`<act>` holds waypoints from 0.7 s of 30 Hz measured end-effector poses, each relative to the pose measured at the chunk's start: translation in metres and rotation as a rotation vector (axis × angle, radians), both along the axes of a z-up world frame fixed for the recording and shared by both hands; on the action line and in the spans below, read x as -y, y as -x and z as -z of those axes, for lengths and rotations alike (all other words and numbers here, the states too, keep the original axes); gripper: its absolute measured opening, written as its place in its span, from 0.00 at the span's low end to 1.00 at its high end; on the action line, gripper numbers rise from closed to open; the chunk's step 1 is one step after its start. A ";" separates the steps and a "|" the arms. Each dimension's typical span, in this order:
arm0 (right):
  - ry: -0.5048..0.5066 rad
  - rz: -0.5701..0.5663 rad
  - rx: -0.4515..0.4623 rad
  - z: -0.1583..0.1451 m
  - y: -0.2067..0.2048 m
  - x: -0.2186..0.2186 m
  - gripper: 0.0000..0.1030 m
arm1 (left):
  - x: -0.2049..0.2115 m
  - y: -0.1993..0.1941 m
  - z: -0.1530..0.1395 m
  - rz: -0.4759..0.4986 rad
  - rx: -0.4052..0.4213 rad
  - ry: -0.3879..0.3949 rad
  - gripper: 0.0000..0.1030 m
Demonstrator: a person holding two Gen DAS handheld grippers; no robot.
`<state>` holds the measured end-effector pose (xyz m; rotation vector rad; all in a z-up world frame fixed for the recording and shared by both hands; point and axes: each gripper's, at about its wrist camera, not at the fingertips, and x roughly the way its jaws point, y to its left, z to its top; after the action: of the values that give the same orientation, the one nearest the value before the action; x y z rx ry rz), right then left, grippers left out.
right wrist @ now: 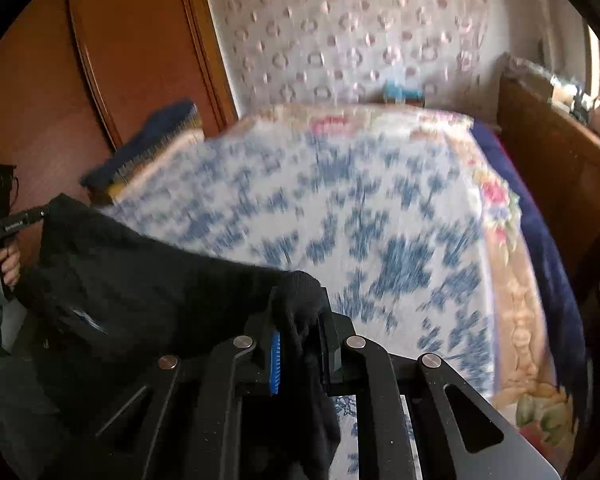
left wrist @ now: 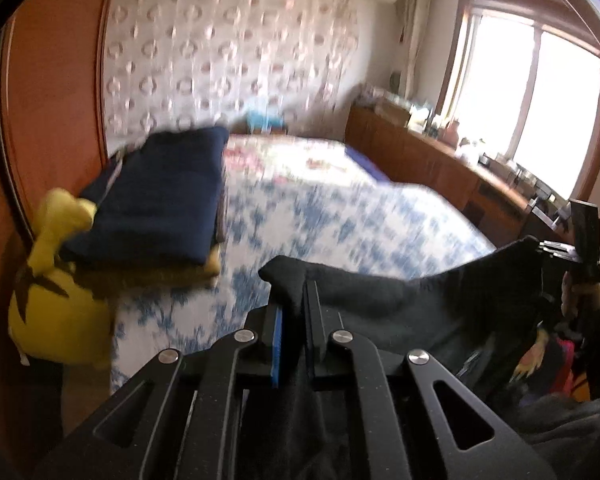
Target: Fold small clothes
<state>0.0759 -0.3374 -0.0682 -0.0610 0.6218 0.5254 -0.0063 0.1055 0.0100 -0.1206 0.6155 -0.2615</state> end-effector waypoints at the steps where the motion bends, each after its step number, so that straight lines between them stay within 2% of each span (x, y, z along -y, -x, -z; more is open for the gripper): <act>1: -0.004 -0.004 0.029 -0.012 0.008 0.001 0.13 | 0.003 0.003 -0.011 0.008 0.029 0.005 0.09; 5: -0.018 -0.021 0.142 -0.063 0.044 0.006 0.12 | 0.015 0.019 -0.051 0.035 0.130 0.010 0.09; 8: -0.030 -0.007 0.191 -0.097 0.065 0.012 0.12 | 0.021 0.034 -0.081 0.045 0.214 0.039 0.09; 17: -0.057 -0.004 0.388 -0.198 0.124 0.029 0.12 | 0.011 0.056 -0.167 0.046 0.416 0.060 0.09; 21: -0.077 0.035 0.485 -0.238 0.146 0.039 0.12 | 0.007 0.056 -0.200 0.050 0.491 0.072 0.09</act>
<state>-0.0703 -0.3766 0.1693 -0.1006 0.1285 0.4771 -0.0626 0.0981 0.2100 -0.1049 0.1213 -0.3473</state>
